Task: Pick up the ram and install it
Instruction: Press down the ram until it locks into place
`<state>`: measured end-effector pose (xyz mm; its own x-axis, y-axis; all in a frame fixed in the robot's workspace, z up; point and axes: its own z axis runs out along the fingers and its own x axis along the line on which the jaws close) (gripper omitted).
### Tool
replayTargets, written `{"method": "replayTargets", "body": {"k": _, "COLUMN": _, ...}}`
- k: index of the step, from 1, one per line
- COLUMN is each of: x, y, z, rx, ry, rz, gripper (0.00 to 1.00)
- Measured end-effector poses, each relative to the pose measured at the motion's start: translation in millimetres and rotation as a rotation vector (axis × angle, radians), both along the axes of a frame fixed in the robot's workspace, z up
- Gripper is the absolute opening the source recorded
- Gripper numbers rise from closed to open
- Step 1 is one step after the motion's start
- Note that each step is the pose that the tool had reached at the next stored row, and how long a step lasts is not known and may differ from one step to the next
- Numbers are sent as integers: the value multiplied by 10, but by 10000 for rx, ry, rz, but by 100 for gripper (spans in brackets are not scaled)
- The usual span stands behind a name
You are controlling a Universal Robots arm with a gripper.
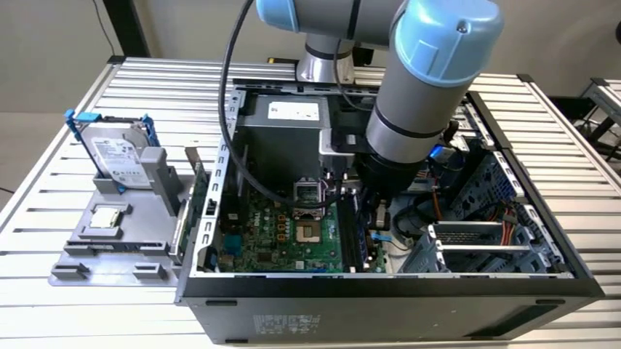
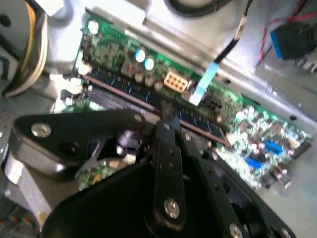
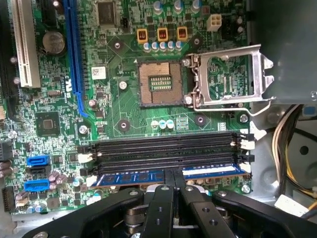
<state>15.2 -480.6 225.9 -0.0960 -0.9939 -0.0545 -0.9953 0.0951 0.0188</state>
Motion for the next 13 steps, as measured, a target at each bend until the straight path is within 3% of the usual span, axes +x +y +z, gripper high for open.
{"method": "replayTargets", "body": {"k": 13, "x": -1, "y": -5, "z": 595, "rx": -23, "ry": 16, "rz": 0, "gripper": 0}}
